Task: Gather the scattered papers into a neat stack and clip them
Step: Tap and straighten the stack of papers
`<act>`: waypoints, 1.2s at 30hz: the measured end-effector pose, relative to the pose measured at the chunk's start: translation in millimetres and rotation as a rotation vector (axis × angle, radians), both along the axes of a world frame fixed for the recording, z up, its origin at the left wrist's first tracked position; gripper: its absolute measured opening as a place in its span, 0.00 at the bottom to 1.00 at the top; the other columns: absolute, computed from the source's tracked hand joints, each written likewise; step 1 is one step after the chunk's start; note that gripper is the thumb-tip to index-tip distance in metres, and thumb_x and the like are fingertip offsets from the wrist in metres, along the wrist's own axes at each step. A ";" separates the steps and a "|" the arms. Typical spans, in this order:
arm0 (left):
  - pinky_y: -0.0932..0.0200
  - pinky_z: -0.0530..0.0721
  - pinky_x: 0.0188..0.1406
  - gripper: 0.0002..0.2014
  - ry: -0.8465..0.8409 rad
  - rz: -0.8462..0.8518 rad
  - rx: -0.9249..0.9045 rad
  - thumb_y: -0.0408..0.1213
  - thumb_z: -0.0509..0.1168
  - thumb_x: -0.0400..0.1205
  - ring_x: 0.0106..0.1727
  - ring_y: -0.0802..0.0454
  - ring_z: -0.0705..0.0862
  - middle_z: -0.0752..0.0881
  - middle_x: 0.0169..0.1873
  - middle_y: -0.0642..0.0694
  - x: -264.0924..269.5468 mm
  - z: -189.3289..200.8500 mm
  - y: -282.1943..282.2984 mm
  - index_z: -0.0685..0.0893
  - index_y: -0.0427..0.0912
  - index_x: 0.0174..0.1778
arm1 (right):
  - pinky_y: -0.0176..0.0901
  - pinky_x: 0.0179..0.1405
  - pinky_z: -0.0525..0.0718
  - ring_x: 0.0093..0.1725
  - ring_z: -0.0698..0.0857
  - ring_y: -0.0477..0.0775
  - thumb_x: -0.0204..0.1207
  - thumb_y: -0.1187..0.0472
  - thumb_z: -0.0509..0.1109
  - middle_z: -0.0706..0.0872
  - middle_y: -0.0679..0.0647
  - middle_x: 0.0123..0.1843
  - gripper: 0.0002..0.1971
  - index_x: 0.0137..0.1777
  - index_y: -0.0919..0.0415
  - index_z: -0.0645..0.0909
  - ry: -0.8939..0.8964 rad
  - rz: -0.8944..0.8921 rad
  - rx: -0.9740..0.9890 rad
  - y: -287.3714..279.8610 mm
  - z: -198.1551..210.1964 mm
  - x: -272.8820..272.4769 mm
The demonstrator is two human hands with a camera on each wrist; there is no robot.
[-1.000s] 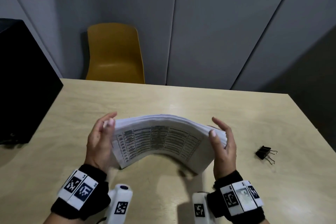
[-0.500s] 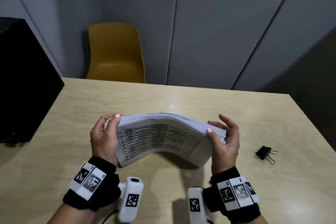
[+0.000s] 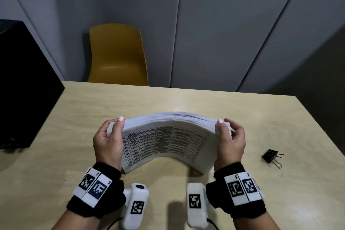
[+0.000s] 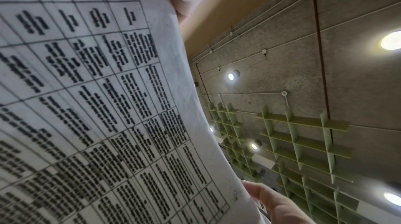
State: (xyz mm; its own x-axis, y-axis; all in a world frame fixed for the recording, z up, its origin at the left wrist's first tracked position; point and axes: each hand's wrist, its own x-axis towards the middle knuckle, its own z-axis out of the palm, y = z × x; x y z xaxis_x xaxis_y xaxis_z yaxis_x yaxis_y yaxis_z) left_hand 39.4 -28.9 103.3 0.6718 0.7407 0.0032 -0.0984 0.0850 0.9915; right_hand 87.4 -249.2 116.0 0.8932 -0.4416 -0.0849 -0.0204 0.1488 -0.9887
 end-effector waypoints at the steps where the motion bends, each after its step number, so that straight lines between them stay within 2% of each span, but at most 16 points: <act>1: 0.52 0.77 0.40 0.10 -0.001 -0.001 0.002 0.51 0.67 0.70 0.36 0.46 0.79 0.81 0.25 0.55 -0.5 0.2 -0.2 0.84 0.52 0.26 | 0.48 0.51 0.79 0.44 0.80 0.51 0.58 0.50 0.69 0.81 0.50 0.44 0.12 0.43 0.45 0.78 0.003 -0.003 0.022 1.4 0.8 -0.1; 4: 0.50 0.77 0.40 0.10 -0.005 -0.013 0.006 0.53 0.67 0.69 0.36 0.45 0.79 0.80 0.28 0.49 -0.9 0.1 -1.2 0.84 0.52 0.27 | 0.49 0.47 0.79 0.41 0.80 0.52 0.58 0.57 0.68 0.82 0.50 0.42 0.12 0.43 0.46 0.78 -0.025 0.003 0.054 3.5 -0.8 0.7; 8: 0.50 0.78 0.41 0.11 0.002 -0.015 0.000 0.55 0.67 0.68 0.37 0.45 0.80 0.81 0.27 0.51 0.2 -1.9 0.9 0.84 0.53 0.27 | 0.44 0.43 0.79 0.39 0.81 0.49 0.58 0.61 0.65 0.82 0.48 0.41 0.13 0.43 0.47 0.78 -0.068 0.028 0.050 1.9 -4.6 -1.1; 10: 0.51 0.77 0.40 0.12 -0.001 -0.016 -0.020 0.54 0.67 0.69 0.34 0.46 0.79 0.81 0.21 0.57 -0.1 -2.0 0.1 0.83 0.52 0.25 | 0.41 0.40 0.78 0.39 0.79 0.49 0.59 0.59 0.65 0.81 0.48 0.40 0.11 0.42 0.47 0.79 -0.073 0.021 0.057 -1.0 -5.6 -0.2; 12: 0.52 0.77 0.38 0.15 -0.007 -0.005 -0.053 0.54 0.67 0.72 0.31 0.47 0.78 0.79 0.17 0.57 -1.1 -1.6 -1.3 0.81 0.50 0.22 | 0.39 0.39 0.76 0.39 0.78 0.47 0.60 0.50 0.68 0.80 0.47 0.38 0.08 0.40 0.48 0.79 -0.083 0.012 0.060 -1.8 -4.8 3.0; 14: 0.51 0.77 0.38 0.19 -0.012 0.002 -0.086 0.58 0.68 0.69 0.32 0.46 0.78 0.77 0.16 0.55 -0.5 -3.1 -0.5 0.78 0.49 0.20 | 0.34 0.39 0.76 0.37 0.78 0.41 0.63 0.43 0.70 0.80 0.46 0.36 0.12 0.34 0.50 0.78 -0.073 0.001 0.016 -1.3 -4.5 6.8; 16: 0.55 0.76 0.34 0.18 0.002 0.014 -0.054 0.55 0.70 0.69 0.29 0.47 0.78 0.77 0.15 0.55 0.5 -2.3 0.1 0.78 0.48 0.21 | 0.26 0.32 0.73 0.29 0.76 0.34 0.70 0.51 0.73 0.78 0.46 0.31 0.12 0.30 0.53 0.76 -0.036 -0.036 -0.009 -1.8 -5.0 12.4; 19: 0.64 0.75 0.28 0.14 -0.007 0.019 -0.028 0.46 0.69 0.75 0.26 0.57 0.80 0.80 0.20 0.56 3.6 -1.8 2.9 0.80 0.49 0.24 | 0.34 0.33 0.72 0.31 0.75 0.43 0.73 0.58 0.72 0.77 0.48 0.29 0.13 0.28 0.55 0.75 0.007 -0.068 -0.029 -3.3 -6.3 19.5; 22: 0.55 0.74 0.36 0.13 0.006 0.003 -0.010 0.45 0.68 0.73 0.34 0.47 0.78 0.78 0.24 0.49 4.8 0.1 3.5 0.83 0.50 0.21 | 0.26 0.31 0.73 0.29 0.76 0.37 0.71 0.54 0.73 0.78 0.46 0.30 0.12 0.28 0.54 0.76 -0.006 -0.072 -0.071 -2.2 -7.0 22.1; 24: 0.52 0.75 0.38 0.14 0.017 0.003 -0.026 0.51 0.68 0.70 0.35 0.45 0.78 0.77 0.23 0.49 6.2 -0.7 4.2 0.82 0.50 0.21 | 0.24 0.31 0.73 0.31 0.76 0.39 0.73 0.57 0.72 0.78 0.45 0.30 0.12 0.29 0.54 0.76 -0.012 -0.087 -0.074 -1.9 -7.5 23.2; 27: 0.49 0.76 0.39 0.19 0.051 -0.007 -0.035 0.62 0.69 0.64 0.35 0.44 0.78 0.77 0.23 0.47 9.1 -2.4 4.8 0.80 0.51 0.19 | 0.28 0.34 0.75 0.33 0.77 0.40 0.72 0.54 0.73 0.80 0.46 0.32 0.12 0.30 0.53 0.76 -0.024 -0.058 -0.087 1.3 -4.9 20.9; 29: 0.48 0.77 0.39 0.17 0.073 0.016 -0.020 0.62 0.71 0.62 0.35 0.44 0.79 0.79 0.22 0.52 11.4 -4.2 5.6 0.82 0.53 0.19 | 0.37 0.37 0.77 0.31 0.78 0.39 0.65 0.51 0.74 0.80 0.44 0.31 0.09 0.30 0.52 0.78 -0.028 -0.036 -0.113 3.5 -4.3 17.9; 31: 0.50 0.77 0.40 0.14 0.085 0.033 -0.023 0.58 0.72 0.64 0.35 0.45 0.78 0.80 0.20 0.54 14.9 -5.5 7.5 0.84 0.53 0.20 | 0.41 0.40 0.77 0.31 0.77 0.43 0.60 0.51 0.70 0.79 0.45 0.30 0.07 0.30 0.52 0.78 -0.006 -0.046 -0.118 3.6 -5.5 18.0; 33: 0.50 0.79 0.44 0.18 0.089 0.049 -0.011 0.61 0.70 0.64 0.39 0.42 0.81 0.85 0.28 0.52 17.7 -6.5 10.7 0.87 0.48 0.30 | 0.41 0.43 0.75 0.32 0.76 0.43 0.60 0.50 0.68 0.79 0.45 0.30 0.07 0.29 0.53 0.78 0.006 -0.057 -0.095 2.9 -6.1 19.8; 35: 0.45 0.81 0.56 0.38 0.085 0.054 0.021 0.67 0.67 0.62 0.51 0.35 0.84 0.88 0.47 0.36 18.8 -5.5 8.9 0.84 0.33 0.48 | 0.38 0.40 0.76 0.32 0.77 0.41 0.62 0.47 0.68 0.79 0.46 0.32 0.10 0.29 0.52 0.77 -0.013 -0.043 -0.080 2.8 -6.5 20.5; 36: 0.46 0.82 0.55 0.40 0.082 0.053 0.022 0.66 0.67 0.63 0.51 0.35 0.84 0.87 0.46 0.33 18.6 -5.1 7.8 0.82 0.29 0.50 | 0.33 0.37 0.77 0.31 0.78 0.38 0.62 0.45 0.69 0.80 0.46 0.32 0.10 0.29 0.51 0.77 -0.037 -0.033 -0.093 3.5 -6.6 19.6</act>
State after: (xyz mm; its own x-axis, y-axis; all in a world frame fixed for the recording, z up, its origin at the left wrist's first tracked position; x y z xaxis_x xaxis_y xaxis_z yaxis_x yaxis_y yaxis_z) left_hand 58.0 -21.1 98.2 0.6304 0.7756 -0.0334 -0.0210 0.0600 0.9980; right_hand 107.0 -245.7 109.4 0.8798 -0.4752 -0.0094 0.0200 0.0567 -0.9982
